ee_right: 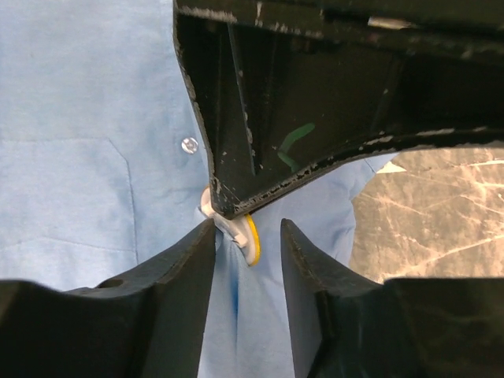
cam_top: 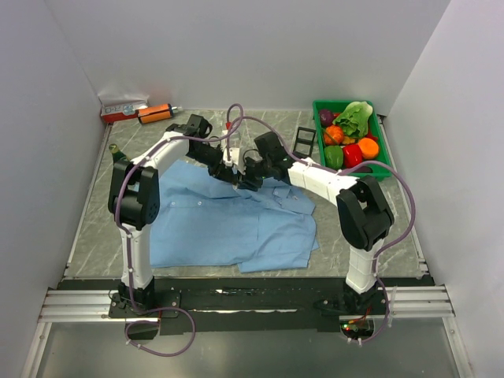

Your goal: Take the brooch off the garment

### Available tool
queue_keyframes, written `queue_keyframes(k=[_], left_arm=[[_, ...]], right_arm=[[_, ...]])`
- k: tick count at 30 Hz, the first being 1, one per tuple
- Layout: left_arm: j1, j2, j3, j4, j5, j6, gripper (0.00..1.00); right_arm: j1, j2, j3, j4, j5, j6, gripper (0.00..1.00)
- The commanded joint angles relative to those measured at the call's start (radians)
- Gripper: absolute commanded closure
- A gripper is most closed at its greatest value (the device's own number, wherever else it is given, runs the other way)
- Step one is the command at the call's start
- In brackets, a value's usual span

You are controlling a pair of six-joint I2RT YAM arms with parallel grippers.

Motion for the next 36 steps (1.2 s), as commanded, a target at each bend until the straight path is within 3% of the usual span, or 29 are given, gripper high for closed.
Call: queue_keyframes(k=[1, 12, 20, 23, 26, 27, 30, 36], left_arm=[[-0.003, -0.014, 0.044, -0.032, 0.07, 0.001, 0.99], [-0.002, -0.026, 0.056, -0.058, 0.041, 0.047, 0.99], [0.0, -0.04, 0.049, -0.054, 0.029, 0.044, 0.99], [0.0, -0.048, 0.047, -0.031, 0.014, 0.019, 0.99], [0.0, -0.055, 0.033, 0.032, -0.032, -0.04, 0.99], [0.0, -0.055, 0.033, 0.043, -0.04, -0.066, 0.99], [-0.003, -0.062, 0.026, 0.097, -0.064, -0.125, 0.99], [-0.042, -0.066, 0.013, 0.245, -0.144, -0.26, 0.99]], right_arm=[[0.002, -0.053, -0.006, 0.017, 0.042, -0.043, 0.51], [-0.004, -0.095, 0.011, -0.081, 0.06, -0.074, 0.47], [-0.03, -0.147, -0.069, -0.095, 0.069, -0.058, 0.45], [-0.027, -0.143, -0.078, -0.1, 0.08, -0.055, 0.5], [-0.029, -0.11, -0.037, -0.149, 0.074, -0.048, 0.64], [-0.027, -0.104, -0.027, -0.156, 0.063, -0.041, 0.74], [-0.026, -0.093, -0.003, -0.183, 0.03, -0.035, 0.85], [0.003, -0.089, -0.012, -0.212, -0.018, -0.006, 0.89]])
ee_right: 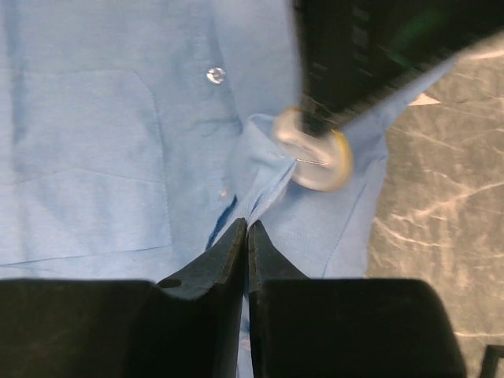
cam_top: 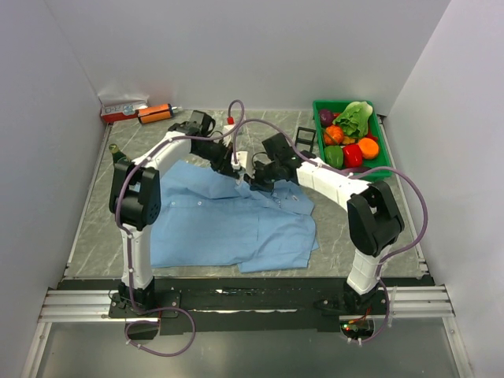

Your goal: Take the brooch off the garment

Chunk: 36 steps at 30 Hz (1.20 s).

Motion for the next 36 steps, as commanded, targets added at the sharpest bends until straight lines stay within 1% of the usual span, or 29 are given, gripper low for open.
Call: queue_keyframes(k=[1, 5, 7, 8, 9, 10, 11, 12, 13, 15, 17, 18, 19, 20, 21, 24, 27, 29, 32, 33, 36], left_arm=[[-0.041, -0.065, 0.004, 0.141, -0.075, -0.122, 0.99], [-0.076, -0.058, 0.0, 0.184, -0.123, -0.159, 0.99], [-0.076, -0.056, 0.001, 0.192, -0.134, -0.176, 0.99], [-0.075, -0.061, 0.003, 0.186, -0.134, -0.173, 0.99], [-0.07, -0.065, 0.003, 0.171, -0.134, -0.158, 0.99], [-0.052, -0.073, -0.003, 0.171, -0.128, -0.152, 0.99], [-0.04, -0.097, -0.015, 0.177, -0.114, -0.149, 0.99], [-0.024, -0.113, -0.046, 0.184, -0.1, -0.144, 0.99], [0.009, -0.128, -0.058, 0.192, -0.082, -0.135, 0.99], [0.042, -0.164, -0.071, 0.178, 0.003, -0.086, 0.99], [0.079, -0.17, -0.045, 0.091, 0.059, -0.034, 0.99], [0.085, -0.167, 0.004, 0.038, 0.091, 0.032, 0.99], [0.088, -0.161, 0.032, -0.014, 0.101, 0.072, 0.99], [0.088, -0.145, 0.059, -0.13, 0.106, 0.112, 0.99], [0.088, -0.138, 0.104, -0.186, 0.121, 0.203, 0.99], [0.088, -0.118, 0.135, -0.343, 0.118, 0.339, 0.99], [0.088, -0.113, 0.136, -0.435, 0.101, 0.429, 0.99], [0.088, -0.118, 0.133, -0.448, 0.072, 0.456, 0.99], [0.088, -0.173, 0.069, -0.362, 0.014, 0.419, 0.99], [0.088, -0.187, 0.031, -0.34, 0.006, 0.413, 0.99], [0.088, -0.205, 0.012, -0.328, 0.023, 0.413, 0.99]], right_arm=[[0.027, -0.008, 0.012, -0.031, -0.064, 0.041, 0.89], [0.037, -0.002, 0.018, -0.039, -0.079, 0.092, 0.89], [0.037, -0.007, 0.025, -0.051, -0.076, 0.118, 0.86], [0.033, -0.013, 0.022, -0.05, -0.044, 0.133, 0.84], [0.027, -0.025, 0.012, -0.048, -0.036, 0.162, 0.77], [0.005, -0.062, -0.015, -0.047, -0.038, 0.17, 0.74], [-0.007, -0.085, -0.029, -0.053, -0.047, 0.175, 0.72], [-0.021, -0.108, -0.053, -0.057, -0.068, 0.181, 0.66], [-0.033, -0.157, -0.066, -0.065, -0.076, 0.18, 0.63], [-0.058, -0.201, -0.077, -0.083, -0.091, 0.16, 0.57], [-0.071, -0.244, -0.074, -0.096, -0.091, 0.146, 0.55], [-0.078, -0.254, -0.067, -0.1, -0.088, 0.14, 0.52], [-0.079, -0.26, -0.043, -0.105, -0.087, 0.137, 0.51], [-0.084, -0.257, -0.025, -0.111, -0.084, 0.135, 0.5], [-0.088, -0.252, -0.003, -0.134, -0.085, 0.129, 0.49], [-0.104, -0.22, 0.087, -0.122, -0.094, 0.156, 0.47], [-0.107, -0.185, 0.13, -0.105, -0.128, 0.183, 0.46], [-0.107, -0.168, 0.137, -0.074, -0.174, 0.203, 0.45], [-0.087, -0.148, 0.135, -0.03, -0.182, 0.219, 0.43], [-0.079, -0.145, 0.132, -0.018, -0.174, 0.229, 0.42], [-0.058, -0.13, 0.121, 0.016, -0.189, 0.253, 0.42]])
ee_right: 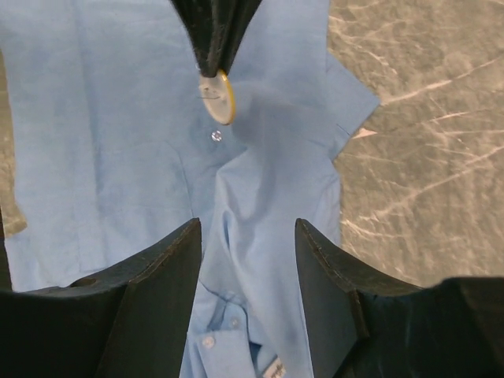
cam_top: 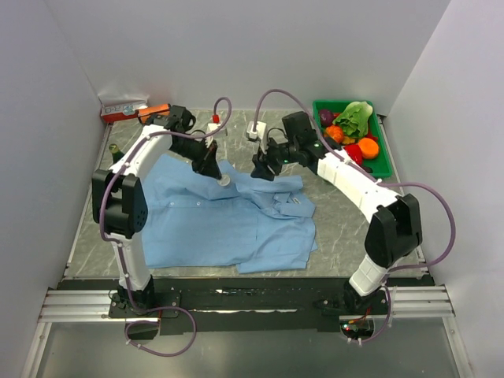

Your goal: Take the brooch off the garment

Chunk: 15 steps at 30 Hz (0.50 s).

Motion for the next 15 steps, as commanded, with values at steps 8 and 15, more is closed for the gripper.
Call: queue_keyframes(k=[8, 15], left_arm=[[-0.003, -0.09, -0.011, -0.037, 0.006, 0.094, 0.98], [-0.003, -0.074, 0.006, -0.112, 0.108, 0.125, 0.98]], right_arm=[[0.077, 0.072, 0.064, 0.084, -0.064, 0.04, 0.47], [0.088, 0.092, 0.081, 0.075, -0.11, 0.036, 0.51]])
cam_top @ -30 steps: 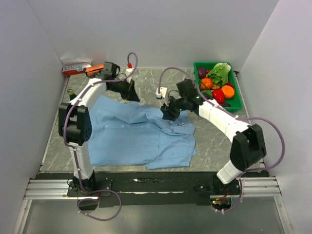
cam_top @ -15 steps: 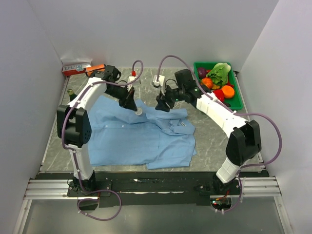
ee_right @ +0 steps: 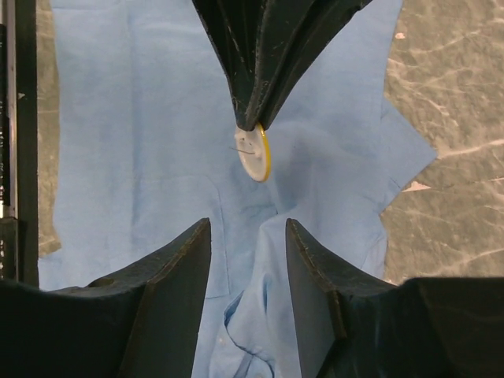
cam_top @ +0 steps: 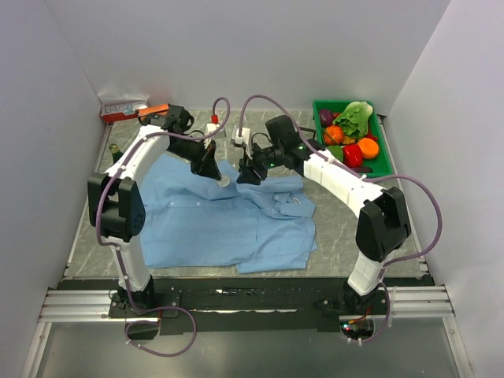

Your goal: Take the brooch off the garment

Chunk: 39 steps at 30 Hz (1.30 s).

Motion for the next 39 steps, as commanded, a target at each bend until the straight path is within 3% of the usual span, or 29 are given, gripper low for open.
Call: queue_keyframes(k=[1, 39], left_arm=[[-0.004, -0.019, 0.034, -0.083, 0.091, 0.07, 0.97], [-0.002, 0.018, 0.074, -0.079, 0.14, 0.004, 0.98]], right_arm=[[0.011, 0.01, 0.046, 0.024, -0.048, -0.009, 0.52], [0.052, 0.105, 0.131, 0.007, -0.131, -0.015, 0.63]])
